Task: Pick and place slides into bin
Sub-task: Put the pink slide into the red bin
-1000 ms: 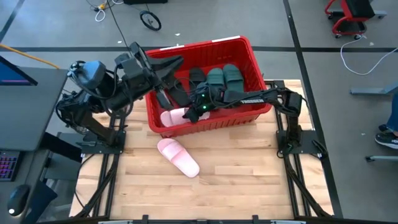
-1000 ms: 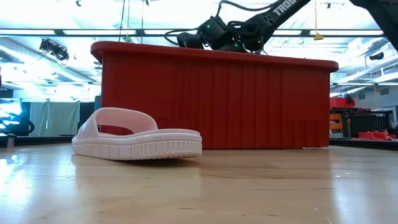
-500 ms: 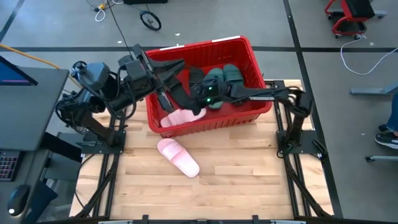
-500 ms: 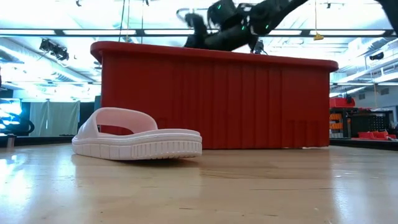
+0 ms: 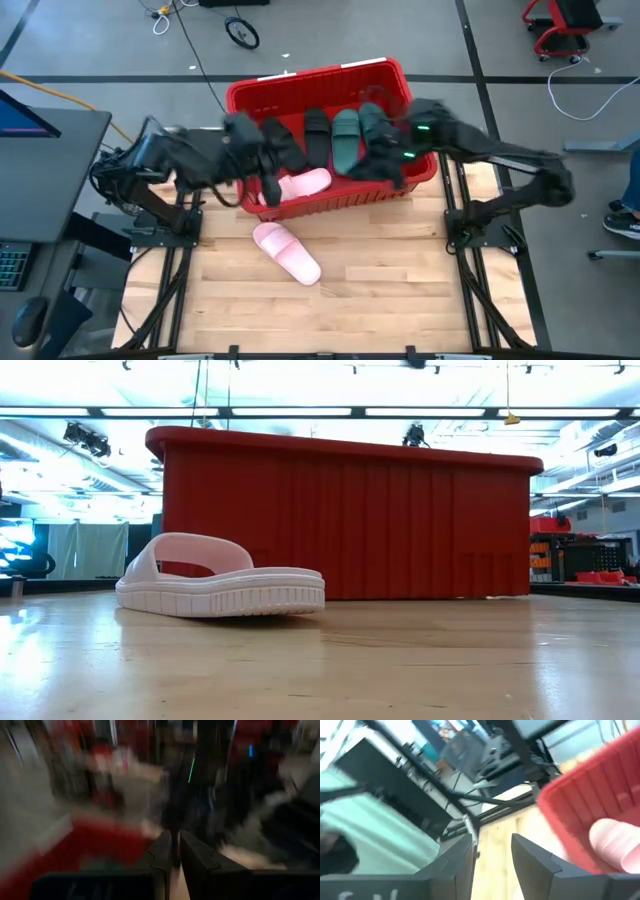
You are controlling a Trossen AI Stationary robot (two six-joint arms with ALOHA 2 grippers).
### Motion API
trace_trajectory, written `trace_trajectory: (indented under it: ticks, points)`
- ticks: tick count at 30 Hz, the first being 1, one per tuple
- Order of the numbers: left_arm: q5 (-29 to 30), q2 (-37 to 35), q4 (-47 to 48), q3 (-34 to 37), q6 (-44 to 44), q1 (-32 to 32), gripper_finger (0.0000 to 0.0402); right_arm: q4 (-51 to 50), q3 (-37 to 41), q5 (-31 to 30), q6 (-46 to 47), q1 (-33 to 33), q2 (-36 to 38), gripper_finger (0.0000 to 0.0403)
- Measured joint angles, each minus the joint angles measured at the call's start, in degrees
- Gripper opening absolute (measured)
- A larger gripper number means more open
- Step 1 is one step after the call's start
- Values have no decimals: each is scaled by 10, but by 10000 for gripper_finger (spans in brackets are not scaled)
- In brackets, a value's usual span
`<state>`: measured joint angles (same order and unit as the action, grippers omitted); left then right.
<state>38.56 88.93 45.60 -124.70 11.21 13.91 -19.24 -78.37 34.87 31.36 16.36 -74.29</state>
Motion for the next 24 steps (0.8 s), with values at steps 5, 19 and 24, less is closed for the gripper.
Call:
trace_trajectory:
  ticks: [5,19,24]
  points:
    - [-65,33,226,8,286,22,74,-93,0,-29,-75,-56,103,142]
    - [-147,118,243,233,697,68,203,-168,0,-172,-91,-242,148,142]
    - [-162,123,113,372,723,64,208,-181,0,-174,-91,-286,125,142]
